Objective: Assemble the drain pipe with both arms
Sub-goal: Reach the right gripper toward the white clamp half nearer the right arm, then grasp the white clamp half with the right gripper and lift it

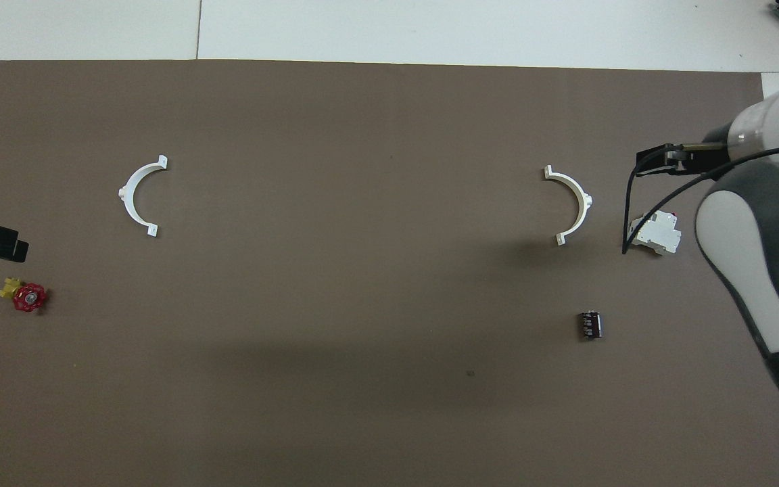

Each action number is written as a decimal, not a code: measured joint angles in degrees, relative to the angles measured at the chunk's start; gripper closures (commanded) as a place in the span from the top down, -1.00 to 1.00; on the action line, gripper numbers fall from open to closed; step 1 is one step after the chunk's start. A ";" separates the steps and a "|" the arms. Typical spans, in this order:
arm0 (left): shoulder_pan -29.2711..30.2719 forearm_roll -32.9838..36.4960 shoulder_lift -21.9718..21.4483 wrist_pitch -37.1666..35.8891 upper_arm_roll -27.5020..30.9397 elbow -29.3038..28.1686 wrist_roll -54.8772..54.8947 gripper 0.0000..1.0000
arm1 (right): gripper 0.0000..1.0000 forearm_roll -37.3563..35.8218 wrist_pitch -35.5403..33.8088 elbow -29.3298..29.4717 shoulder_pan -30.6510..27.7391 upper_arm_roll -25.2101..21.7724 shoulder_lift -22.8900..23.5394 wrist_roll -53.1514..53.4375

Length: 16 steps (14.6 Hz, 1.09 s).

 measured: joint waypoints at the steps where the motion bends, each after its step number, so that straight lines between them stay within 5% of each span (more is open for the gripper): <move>1: 0.00 0.00 0.00 0.00 0.00 0.00 0.00 1.00 | 1.00 0.76 3.59 -0.79 0.02 0.06 2.42 -1.55; 7: 0.00 0.00 0.00 0.00 0.00 0.00 0.00 1.00 | 0.98 6.45 21.64 -9.62 0.17 0.21 10.50 -19.50; 9: 0.00 0.00 0.00 0.00 0.00 0.00 0.00 1.00 | 0.84 9.33 24.16 -11.51 0.27 0.29 12.04 -24.35; 14: 0.00 0.00 0.00 0.00 0.00 -0.01 0.00 1.00 | 0.24 10.15 25.61 -11.78 1.21 0.49 12.85 -26.47; 15: 0.00 0.00 0.00 0.00 0.00 -0.01 0.00 1.00 | 0.02 10.15 26.12 -11.81 1.22 0.49 12.90 -26.56; 16: 0.00 0.00 0.00 0.00 0.00 -0.01 0.00 1.00 | -0.44 10.15 26.59 -11.87 1.21 0.48 12.99 -26.96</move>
